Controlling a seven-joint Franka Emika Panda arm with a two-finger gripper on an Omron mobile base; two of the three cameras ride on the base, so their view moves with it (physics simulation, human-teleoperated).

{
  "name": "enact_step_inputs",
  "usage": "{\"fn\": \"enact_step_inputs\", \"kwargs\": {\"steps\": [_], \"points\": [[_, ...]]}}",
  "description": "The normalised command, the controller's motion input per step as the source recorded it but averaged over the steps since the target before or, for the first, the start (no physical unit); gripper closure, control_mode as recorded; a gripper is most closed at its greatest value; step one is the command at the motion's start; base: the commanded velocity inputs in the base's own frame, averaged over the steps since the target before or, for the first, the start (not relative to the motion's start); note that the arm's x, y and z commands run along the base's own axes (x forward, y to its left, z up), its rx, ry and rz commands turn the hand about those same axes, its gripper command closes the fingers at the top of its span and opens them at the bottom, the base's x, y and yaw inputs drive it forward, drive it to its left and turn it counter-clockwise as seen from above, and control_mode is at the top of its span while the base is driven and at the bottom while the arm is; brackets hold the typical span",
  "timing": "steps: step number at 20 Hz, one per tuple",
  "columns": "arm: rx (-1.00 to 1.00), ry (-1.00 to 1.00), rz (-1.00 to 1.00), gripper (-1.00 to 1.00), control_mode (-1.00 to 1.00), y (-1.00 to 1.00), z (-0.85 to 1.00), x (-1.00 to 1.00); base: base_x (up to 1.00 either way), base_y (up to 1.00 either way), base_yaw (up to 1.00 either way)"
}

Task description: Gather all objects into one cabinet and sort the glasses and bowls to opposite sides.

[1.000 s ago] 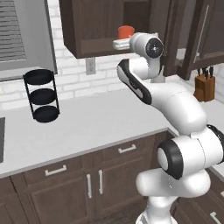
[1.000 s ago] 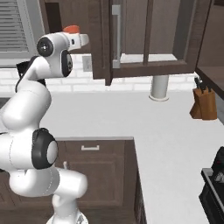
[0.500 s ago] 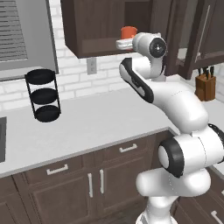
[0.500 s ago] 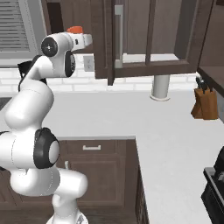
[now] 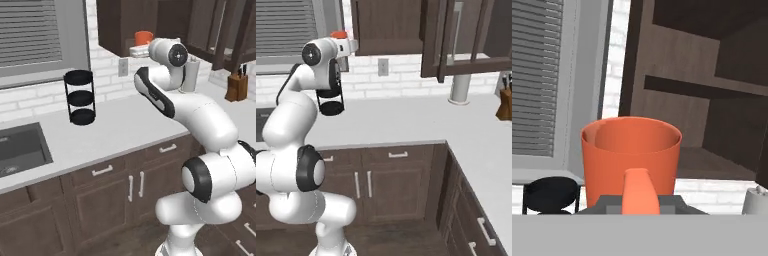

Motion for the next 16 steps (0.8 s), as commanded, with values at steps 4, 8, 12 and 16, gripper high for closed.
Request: {"fn": "enact_step_inputs", "kwargs": {"steps": [4,8,12,16], "points": [[0.00,0.00,0.00,1.00,1.00,0.00,0.00,0.00,-0.97,0.14,-0.70],[0.00,0.00,0.00,1.00,1.00,0.00,0.00,0.00,-0.79,0.19,-0.47],[0.00,0.00,0.00,1.00,1.00,0.00,0.00,0.00,-0.06,0.09,0.00],[0.00,0.00,0.00,1.00,1.00,0.00,0.00,0.00,-0.23,0.32,-0.17]]}}
